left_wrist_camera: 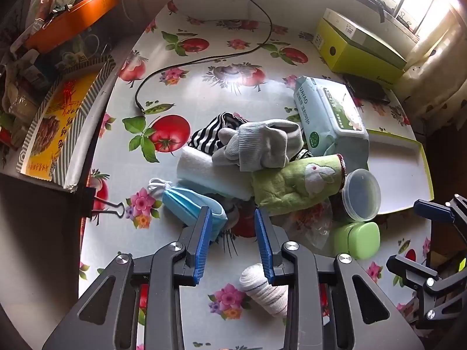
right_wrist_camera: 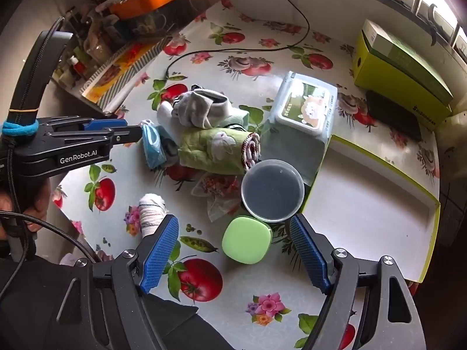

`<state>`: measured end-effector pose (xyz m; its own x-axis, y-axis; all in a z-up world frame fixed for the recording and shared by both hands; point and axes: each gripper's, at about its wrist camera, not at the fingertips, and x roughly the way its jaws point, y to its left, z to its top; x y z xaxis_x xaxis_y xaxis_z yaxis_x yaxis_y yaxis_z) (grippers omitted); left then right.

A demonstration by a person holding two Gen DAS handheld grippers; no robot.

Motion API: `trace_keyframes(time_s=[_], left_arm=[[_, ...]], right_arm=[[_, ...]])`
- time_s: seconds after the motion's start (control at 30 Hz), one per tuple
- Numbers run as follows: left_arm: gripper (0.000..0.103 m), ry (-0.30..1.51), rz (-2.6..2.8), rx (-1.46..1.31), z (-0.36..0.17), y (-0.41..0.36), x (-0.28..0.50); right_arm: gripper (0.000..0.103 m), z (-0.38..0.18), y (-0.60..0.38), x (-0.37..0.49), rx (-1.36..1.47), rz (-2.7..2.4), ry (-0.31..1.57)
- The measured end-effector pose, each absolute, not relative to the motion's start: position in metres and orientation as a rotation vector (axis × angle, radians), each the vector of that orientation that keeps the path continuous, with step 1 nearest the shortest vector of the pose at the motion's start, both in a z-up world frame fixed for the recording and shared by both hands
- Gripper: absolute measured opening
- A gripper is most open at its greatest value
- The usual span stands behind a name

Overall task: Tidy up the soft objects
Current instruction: 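Move the right gripper toward the white striped rolled bandage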

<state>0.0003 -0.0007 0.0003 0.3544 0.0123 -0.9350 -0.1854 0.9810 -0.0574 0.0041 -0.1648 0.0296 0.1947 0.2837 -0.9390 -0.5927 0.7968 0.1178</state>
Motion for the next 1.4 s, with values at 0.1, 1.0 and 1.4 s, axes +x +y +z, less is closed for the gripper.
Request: trace_keyframes(time_s=[0.1,1.0,1.4], left_arm=[[0.031,1.201,0.135,-0.147,0.001,-0.002,0.0],[0.031,1.226,0.142,-0.178,-0.001,0.007,0.0],[0.031,1.236,0.147,-0.185,-0.006,0.009,-0.002]], right_arm=[[0.079,0.031,-0.164,0.004,-0.299,0.619,1.229],[0.079,0.029,-0.142,0.005,-0.291,0.689,1.239],[0.079,0.028,-0.137,0.003,-0.294,0.716,1.249]])
